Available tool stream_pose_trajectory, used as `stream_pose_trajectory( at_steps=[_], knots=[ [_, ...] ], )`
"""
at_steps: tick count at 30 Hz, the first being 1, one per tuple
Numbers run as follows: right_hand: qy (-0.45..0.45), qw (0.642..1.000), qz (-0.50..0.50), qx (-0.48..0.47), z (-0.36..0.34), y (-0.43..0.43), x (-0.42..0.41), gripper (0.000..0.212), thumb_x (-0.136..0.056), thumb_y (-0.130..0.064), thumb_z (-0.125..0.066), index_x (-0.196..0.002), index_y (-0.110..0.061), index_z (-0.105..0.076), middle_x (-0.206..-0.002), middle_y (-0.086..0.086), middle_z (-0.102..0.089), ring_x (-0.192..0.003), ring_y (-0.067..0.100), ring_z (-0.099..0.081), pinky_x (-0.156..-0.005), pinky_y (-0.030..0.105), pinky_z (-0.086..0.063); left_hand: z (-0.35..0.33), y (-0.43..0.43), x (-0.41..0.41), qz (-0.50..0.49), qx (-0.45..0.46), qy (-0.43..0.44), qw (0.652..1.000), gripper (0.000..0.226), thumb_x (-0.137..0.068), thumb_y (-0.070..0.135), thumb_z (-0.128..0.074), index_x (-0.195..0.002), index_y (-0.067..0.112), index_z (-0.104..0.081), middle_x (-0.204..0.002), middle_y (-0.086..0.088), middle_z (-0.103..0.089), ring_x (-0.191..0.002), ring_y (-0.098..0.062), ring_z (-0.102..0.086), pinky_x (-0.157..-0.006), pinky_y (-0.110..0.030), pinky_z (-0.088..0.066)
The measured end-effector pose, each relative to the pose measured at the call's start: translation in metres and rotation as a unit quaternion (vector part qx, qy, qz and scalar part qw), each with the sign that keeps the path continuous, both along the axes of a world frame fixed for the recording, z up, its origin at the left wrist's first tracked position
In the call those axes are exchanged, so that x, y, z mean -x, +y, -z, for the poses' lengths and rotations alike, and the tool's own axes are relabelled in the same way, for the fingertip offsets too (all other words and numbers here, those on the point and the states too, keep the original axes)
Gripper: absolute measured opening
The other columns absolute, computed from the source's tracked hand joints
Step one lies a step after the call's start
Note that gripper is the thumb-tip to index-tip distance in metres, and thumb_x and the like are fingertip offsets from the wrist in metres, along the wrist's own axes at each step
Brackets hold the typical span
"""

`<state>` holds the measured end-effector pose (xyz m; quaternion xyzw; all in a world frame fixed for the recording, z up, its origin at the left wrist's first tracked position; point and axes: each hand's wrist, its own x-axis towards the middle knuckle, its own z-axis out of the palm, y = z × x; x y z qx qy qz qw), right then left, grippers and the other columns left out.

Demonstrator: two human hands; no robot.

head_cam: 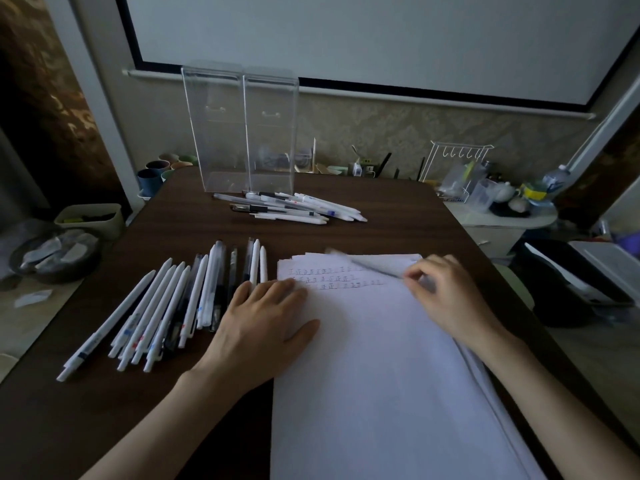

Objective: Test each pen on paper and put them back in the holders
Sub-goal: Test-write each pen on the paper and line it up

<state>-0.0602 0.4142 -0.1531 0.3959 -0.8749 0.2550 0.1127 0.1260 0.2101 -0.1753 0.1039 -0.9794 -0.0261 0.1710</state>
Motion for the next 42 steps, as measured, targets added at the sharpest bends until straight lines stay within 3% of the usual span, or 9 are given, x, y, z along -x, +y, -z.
stream_pose_trajectory(
  at_steps=[6, 11, 15, 18, 22, 27, 33, 38, 42],
  knots=[
    [0.104, 0.993, -0.033, -0.032, 0.014, -0.014, -0.003, 0.017, -0.071, -0.024, -0.080, -0.080, -0.011, -0.071, -0.078, 0.006, -0.056, -0.073, 0.029, -0.053, -0.064, 0.036, -0.046, 0.000, -0.002, -0.003, -0.002, -0.018, -0.011, 1.000, 0.054, -0.085, 0.058, -0.037, -0.116, 0.022, -0.063, -0.121, 0.000, -0.061, -0.109, -0.020, -0.058, -0.096, -0.031, -0.030],
    [0.121, 0.991, -0.028, 0.056, 0.015, -0.017, -0.007, 0.013, -0.076, -0.024, -0.064, -0.071, -0.013, -0.067, -0.068, 0.002, -0.055, -0.067, 0.024, -0.050, -0.062, 0.033, -0.041, 0.001, -0.001, 0.000, -0.002, -0.017, -0.013, 1.000, 0.055, -0.086, 0.057, -0.035, -0.118, 0.021, -0.062, -0.125, -0.001, -0.059, -0.119, -0.024, -0.050, -0.102, -0.039, -0.029],
    [-0.053, 0.970, -0.006, 0.238, -0.005, -0.007, -0.011, 0.008, -0.083, -0.021, -0.066, -0.080, -0.017, -0.072, -0.062, -0.005, -0.048, -0.067, 0.014, -0.044, -0.061, 0.022, -0.033, -0.012, 0.008, 0.006, 0.028, -0.003, 0.016, 0.999, 0.051, -0.089, 0.053, -0.034, -0.108, 0.018, -0.066, -0.117, -0.003, -0.063, -0.115, -0.027, -0.054, -0.098, -0.042, -0.037],
    [-0.273, 0.903, -0.036, 0.329, -0.011, -0.010, -0.017, 0.010, -0.087, -0.011, -0.064, -0.078, -0.013, -0.065, -0.055, -0.005, -0.048, -0.053, 0.004, -0.042, -0.052, 0.017, -0.032, -0.025, 0.028, 0.021, 0.055, -0.044, 0.021, 0.997, 0.058, -0.088, 0.061, -0.032, -0.113, 0.019, -0.064, -0.114, 0.002, -0.064, -0.105, -0.021, -0.058, -0.090, -0.030, -0.038],
    [-0.421, 0.844, -0.114, 0.313, -0.016, -0.009, -0.024, 0.008, -0.085, -0.010, -0.061, -0.077, -0.010, -0.063, -0.058, -0.005, -0.060, -0.059, 0.003, -0.054, -0.058, 0.016, -0.040, -0.026, 0.059, 0.046, 0.061, -0.175, 0.026, 0.982, 0.060, -0.087, 0.061, -0.043, -0.124, 0.016, -0.055, -0.111, 0.001, -0.063, -0.098, -0.018, -0.059, -0.080, -0.027, -0.040],
    [-0.456, 0.832, -0.191, 0.251, -0.014, -0.010, -0.030, 0.016, -0.080, -0.023, -0.059, -0.080, -0.012, -0.070, -0.062, -0.008, -0.057, -0.063, 0.002, -0.052, -0.059, 0.012, -0.039, -0.010, 0.060, 0.048, 0.071, -0.179, 0.083, 0.978, 0.024, -0.093, 0.037, -0.043, -0.077, 0.020, -0.044, -0.068, 0.005, -0.049, -0.060, -0.023, -0.049, -0.054, -0.025, -0.025],
    [-0.466, 0.816, -0.173, 0.297, -0.010, -0.012, -0.027, 0.011, -0.082, -0.021, -0.057, -0.075, -0.016, -0.064, -0.060, 0.002, -0.058, -0.060, 0.011, -0.051, -0.054, 0.020, -0.039, -0.007, 0.058, 0.046, 0.100, -0.189, 0.080, 0.974, 0.029, -0.095, 0.026, -0.040, -0.114, 0.009, -0.055, -0.095, -0.005, -0.058, -0.077, -0.021, -0.054, -0.060, -0.024, -0.032],
    [-0.473, 0.818, -0.223, 0.240, -0.009, -0.014, -0.035, 0.011, -0.080, -0.018, -0.061, -0.080, -0.009, -0.055, -0.061, -0.002, -0.056, -0.061, 0.008, -0.053, -0.059, 0.016, -0.043, -0.011, 0.060, 0.043, 0.124, -0.200, 0.080, 0.969, 0.039, -0.093, 0.045, -0.022, -0.086, 0.015, -0.046, -0.074, 0.001, -0.053, -0.059, -0.025, -0.048, -0.051, -0.030, -0.031],
    [-0.477, 0.816, -0.226, 0.234, -0.010, -0.014, -0.036, 0.007, -0.080, -0.017, -0.061, -0.077, -0.013, -0.056, -0.064, 0.000, -0.056, -0.063, 0.010, -0.055, -0.061, 0.018, -0.045, -0.011, 0.058, 0.042, 0.132, -0.204, 0.077, 0.967, 0.046, -0.089, 0.053, -0.018, -0.089, 0.017, -0.047, -0.065, 0.000, -0.057, -0.057, -0.029, -0.050, -0.048, -0.033, -0.034]
  ],
)
